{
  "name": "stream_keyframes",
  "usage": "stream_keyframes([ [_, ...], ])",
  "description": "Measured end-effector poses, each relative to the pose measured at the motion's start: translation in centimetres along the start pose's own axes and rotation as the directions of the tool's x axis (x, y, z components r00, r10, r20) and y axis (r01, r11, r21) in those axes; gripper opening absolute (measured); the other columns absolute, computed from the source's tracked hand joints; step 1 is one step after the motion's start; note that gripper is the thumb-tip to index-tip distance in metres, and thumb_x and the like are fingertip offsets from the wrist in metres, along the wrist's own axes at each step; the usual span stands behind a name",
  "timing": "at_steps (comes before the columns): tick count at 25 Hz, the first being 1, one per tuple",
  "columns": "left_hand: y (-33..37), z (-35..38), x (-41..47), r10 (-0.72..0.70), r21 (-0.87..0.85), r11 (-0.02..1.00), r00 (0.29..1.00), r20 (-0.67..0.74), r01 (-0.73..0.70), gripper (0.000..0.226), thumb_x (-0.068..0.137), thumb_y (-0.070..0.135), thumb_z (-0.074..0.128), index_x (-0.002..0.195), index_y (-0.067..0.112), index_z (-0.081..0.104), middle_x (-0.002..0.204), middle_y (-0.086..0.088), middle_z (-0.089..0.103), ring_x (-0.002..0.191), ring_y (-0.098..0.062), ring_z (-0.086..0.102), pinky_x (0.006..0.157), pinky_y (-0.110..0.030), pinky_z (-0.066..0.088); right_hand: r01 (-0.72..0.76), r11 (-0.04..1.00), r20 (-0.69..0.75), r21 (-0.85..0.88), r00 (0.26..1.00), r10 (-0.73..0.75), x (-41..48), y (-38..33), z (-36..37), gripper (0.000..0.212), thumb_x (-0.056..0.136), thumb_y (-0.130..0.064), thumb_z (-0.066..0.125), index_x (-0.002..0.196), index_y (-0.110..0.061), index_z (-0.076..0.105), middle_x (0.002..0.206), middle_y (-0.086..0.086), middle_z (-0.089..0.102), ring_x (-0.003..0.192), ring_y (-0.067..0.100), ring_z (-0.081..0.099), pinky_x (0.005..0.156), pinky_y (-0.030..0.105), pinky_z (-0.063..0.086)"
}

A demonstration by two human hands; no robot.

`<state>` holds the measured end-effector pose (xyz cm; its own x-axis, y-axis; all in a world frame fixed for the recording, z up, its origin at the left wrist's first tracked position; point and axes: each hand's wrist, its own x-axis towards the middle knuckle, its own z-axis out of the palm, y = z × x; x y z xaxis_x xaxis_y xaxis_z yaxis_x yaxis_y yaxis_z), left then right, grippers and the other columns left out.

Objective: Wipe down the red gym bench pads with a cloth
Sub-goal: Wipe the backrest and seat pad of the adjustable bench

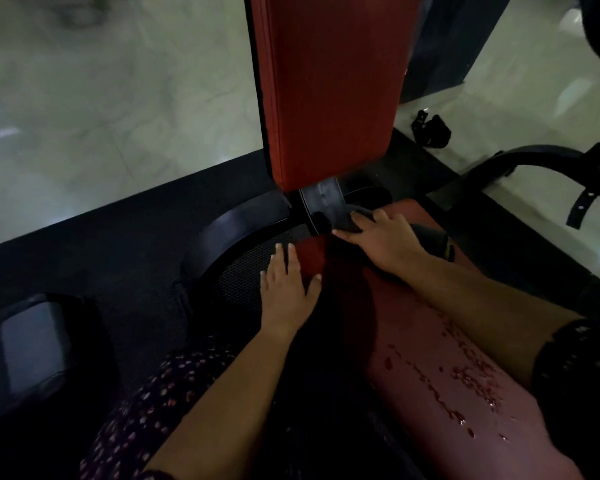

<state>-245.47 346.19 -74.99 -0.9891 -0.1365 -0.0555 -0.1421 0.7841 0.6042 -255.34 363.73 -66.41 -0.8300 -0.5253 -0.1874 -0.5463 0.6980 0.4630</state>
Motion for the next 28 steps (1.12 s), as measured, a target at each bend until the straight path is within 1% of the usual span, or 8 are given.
stream_keyframes([
  [2,0.8,0.5,0.0,0.024,0.146,0.989,1.0,-0.007,-0.023,0.075,0.101,0.047,0.036,0.156,0.01,0.0,0.163,-0.012,-0.005,0.15,-0.028,-0.006,0.121,-0.043,0.0,0.01,0.999,-0.044,0.035,0.999,-0.009,0.8,-2.7,-0.6,0.054,0.104,-0.027,0.033,0.15,-0.046,0.014,0.156,0.009,0.023,0.131,0.038,0.035,0.093,0.046,0.042],
  [5,1.5,0.8,0.3,0.051,0.178,0.983,0.999,0.004,-0.051,0.072,0.102,0.043,0.032,0.155,0.005,-0.001,0.163,-0.013,-0.006,0.15,-0.025,-0.01,0.119,-0.038,-0.007,0.135,0.991,-0.064,0.002,0.989,-0.134,-0.1,-2.1,1.3,0.059,0.103,-0.026,0.035,0.15,-0.049,0.008,0.159,0.007,0.017,0.131,0.037,0.034,0.092,0.045,0.042],
  [10,1.9,0.1,1.0,0.05,0.243,0.968,0.995,0.081,-0.068,0.074,0.102,0.044,0.03,0.154,0.002,-0.003,0.163,-0.015,-0.008,0.15,-0.027,-0.012,0.119,-0.037,-0.009,-0.167,0.985,0.04,0.029,0.985,0.166,-1.1,-0.1,2.0,0.059,0.101,-0.025,0.037,0.151,-0.043,0.011,0.156,0.012,0.022,0.126,0.04,0.038,0.09,0.046,0.044],
  [15,1.8,0.7,0.9,0.061,0.253,0.964,0.995,0.073,-0.077,0.082,0.1,0.052,0.03,0.154,0.0,-0.004,0.162,-0.018,-0.007,0.149,-0.028,-0.013,0.12,-0.038,-0.008,0.095,0.995,-0.048,-0.043,0.994,-0.097,-1.5,0.4,3.2,0.066,0.101,-0.019,0.038,0.152,-0.043,0.003,0.158,0.011,0.019,0.124,0.037,0.043,0.086,0.042,0.045],
  [20,1.0,1.5,0.8,0.107,0.233,0.966,0.994,0.019,-0.109,0.082,0.099,0.053,0.027,0.154,-0.002,0.002,0.162,-0.019,-0.001,0.149,-0.029,-0.011,0.121,-0.039,-0.006,-0.268,0.963,0.068,-0.004,0.961,0.268,-0.2,0.8,3.2,0.057,0.102,-0.024,0.034,0.153,-0.036,0.012,0.153,0.015,0.024,0.125,0.039,0.04,0.091,0.046,0.044],
  [22,1.3,1.8,0.9,0.108,0.202,0.974,0.994,-0.015,-0.103,0.084,0.094,0.056,0.014,0.153,-0.003,0.006,0.162,-0.02,0.002,0.149,-0.031,-0.01,0.12,-0.04,-0.007,-0.14,0.99,-0.001,-0.018,0.99,0.14,0.3,-1.6,2.9,0.061,0.1,-0.022,0.039,0.154,-0.032,0.01,0.154,0.016,0.024,0.124,0.039,0.042,0.086,0.044,0.045],
  [25,1.7,2.0,1.2,0.087,0.191,0.978,0.996,-0.029,-0.079,0.088,0.091,0.06,0.007,0.153,-0.003,0.006,0.162,-0.02,0.003,0.149,-0.032,-0.01,0.119,-0.04,-0.008,0.04,0.997,-0.029,-0.059,0.999,-0.042,-1.2,2.7,4.6,0.066,0.101,-0.02,0.037,0.151,-0.044,0.002,0.159,0.005,0.019,0.127,0.034,0.042,0.086,0.041,0.044],
  [28,1.4,1.9,1.2,0.101,0.24,0.966,0.995,-0.013,-0.095,0.086,0.096,0.059,0.022,0.153,-0.001,0.003,0.162,-0.019,0.0,0.149,-0.03,-0.013,0.12,-0.04,-0.008,-0.227,0.972,0.068,-0.059,0.971,0.231,-1.6,6.2,5.4,0.058,0.103,-0.025,0.032,0.15,-0.046,0.006,0.157,0.002,0.022,0.132,0.031,0.036,0.09,0.041,0.043],
])
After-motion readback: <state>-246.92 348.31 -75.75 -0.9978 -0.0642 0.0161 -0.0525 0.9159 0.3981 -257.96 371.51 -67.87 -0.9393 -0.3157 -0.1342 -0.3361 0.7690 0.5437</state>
